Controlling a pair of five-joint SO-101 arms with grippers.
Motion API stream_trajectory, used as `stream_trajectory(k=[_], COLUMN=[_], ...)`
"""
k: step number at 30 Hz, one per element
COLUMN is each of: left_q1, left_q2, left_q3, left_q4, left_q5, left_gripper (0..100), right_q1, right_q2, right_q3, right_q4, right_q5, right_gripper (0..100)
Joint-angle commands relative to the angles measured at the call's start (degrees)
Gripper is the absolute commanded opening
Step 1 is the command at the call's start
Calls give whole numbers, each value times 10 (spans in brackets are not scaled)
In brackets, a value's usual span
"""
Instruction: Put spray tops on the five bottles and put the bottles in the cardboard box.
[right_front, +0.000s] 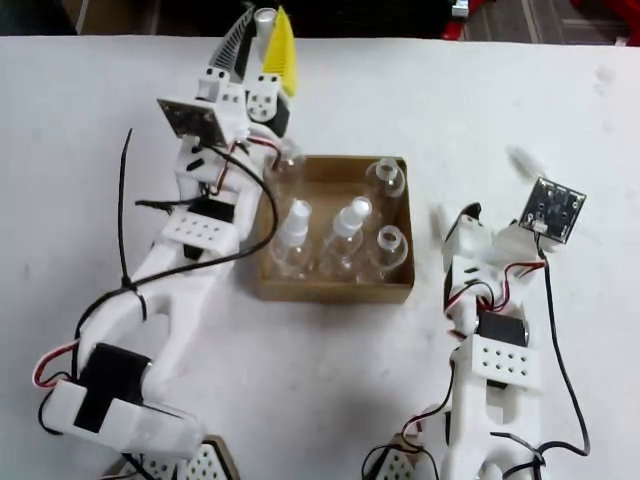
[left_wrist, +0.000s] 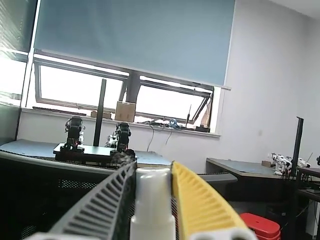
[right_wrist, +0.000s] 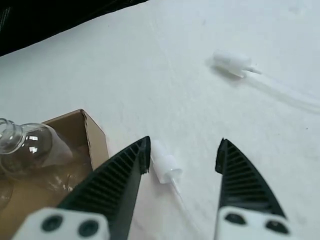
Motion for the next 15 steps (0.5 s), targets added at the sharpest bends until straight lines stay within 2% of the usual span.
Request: stream_trajectory(k=[1,8,15], left_q1=[-6,13,14], left_q2=[-7,-4,-2], left_q3=[-18,47,74], left_q4=[-45,-131,-165], left_q5=[2,-53,-54], left_gripper=[23,22,22], right_q1=[-3,-3,-3], right_q2=[-7,-7,-7], right_q3=[-4,-4,-4], right_q4=[-14,-14,-14], right_q5=[1,1,1], right_gripper=[190,190,190])
